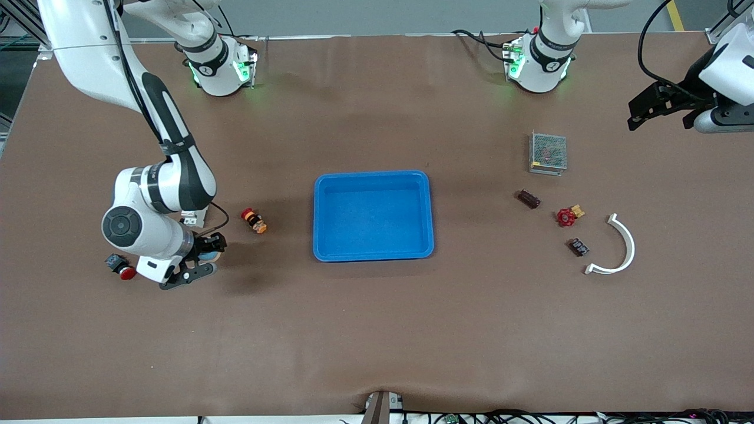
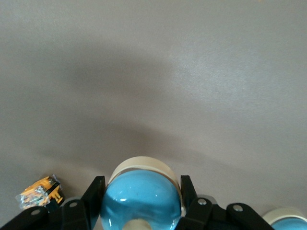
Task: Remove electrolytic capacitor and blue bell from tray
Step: 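Lower the bell beside the first bell with the right gripper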
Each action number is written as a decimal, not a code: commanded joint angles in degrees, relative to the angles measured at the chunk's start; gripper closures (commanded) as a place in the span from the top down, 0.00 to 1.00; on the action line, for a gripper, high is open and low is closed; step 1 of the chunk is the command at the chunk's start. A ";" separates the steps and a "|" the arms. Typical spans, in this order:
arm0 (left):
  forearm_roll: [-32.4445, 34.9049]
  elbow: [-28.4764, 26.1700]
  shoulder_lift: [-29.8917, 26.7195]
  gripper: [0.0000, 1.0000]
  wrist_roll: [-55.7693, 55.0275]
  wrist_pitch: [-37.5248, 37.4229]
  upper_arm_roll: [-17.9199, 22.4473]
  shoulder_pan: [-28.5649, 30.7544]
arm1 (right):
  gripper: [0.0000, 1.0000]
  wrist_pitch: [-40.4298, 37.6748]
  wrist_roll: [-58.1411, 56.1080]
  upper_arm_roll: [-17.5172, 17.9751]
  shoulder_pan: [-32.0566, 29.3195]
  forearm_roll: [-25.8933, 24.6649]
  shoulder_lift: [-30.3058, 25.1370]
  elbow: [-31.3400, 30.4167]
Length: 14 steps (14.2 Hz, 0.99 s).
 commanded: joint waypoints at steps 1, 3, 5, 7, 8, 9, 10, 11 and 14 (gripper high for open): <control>0.04 -0.03 -0.45 1.00 0.47 -0.82 0.07 0.00 | 0.51 4.05 -0.46 0.75 -0.76 -0.82 0.33 -2.34; 1.62 -0.03 -0.45 1.00 0.38 -0.82 -0.19 -0.09 | 0.51 5.64 -0.46 0.75 -0.76 -0.82 1.20 -2.61; 1.98 -0.12 -0.45 1.00 0.30 -0.82 -0.63 -0.09 | 0.51 6.78 -0.46 0.84 -0.76 -0.65 2.17 -2.70; 1.98 -0.12 -0.45 1.00 0.30 -0.82 -0.72 0.00 | 0.51 7.84 -0.46 0.84 -0.76 -0.47 3.14 -2.70; 1.89 -0.12 -0.45 1.00 0.30 -0.82 -0.72 0.00 | 0.51 8.54 -0.46 0.92 -0.76 -0.38 3.67 -2.70; 1.89 -0.20 -0.36 1.00 0.21 -0.73 -0.72 0.00 | 0.51 8.90 -0.46 0.92 -0.76 -0.30 3.93 -2.70; 1.89 -0.20 -0.36 1.00 0.21 -0.73 -0.72 0.00 | 0.51 9.07 -0.46 0.92 -0.76 -0.21 4.20 -2.70; 1.98 -0.12 -0.27 1.00 0.30 -0.73 -0.72 0.00 | 0.51 9.16 -0.46 0.92 -0.67 -0.12 4.20 -2.70; 1.89 -0.03 -0.18 1.00 0.21 -0.73 -0.63 0.00 | 0.51 9.60 -0.46 0.92 -0.50 -0.12 4.64 -2.70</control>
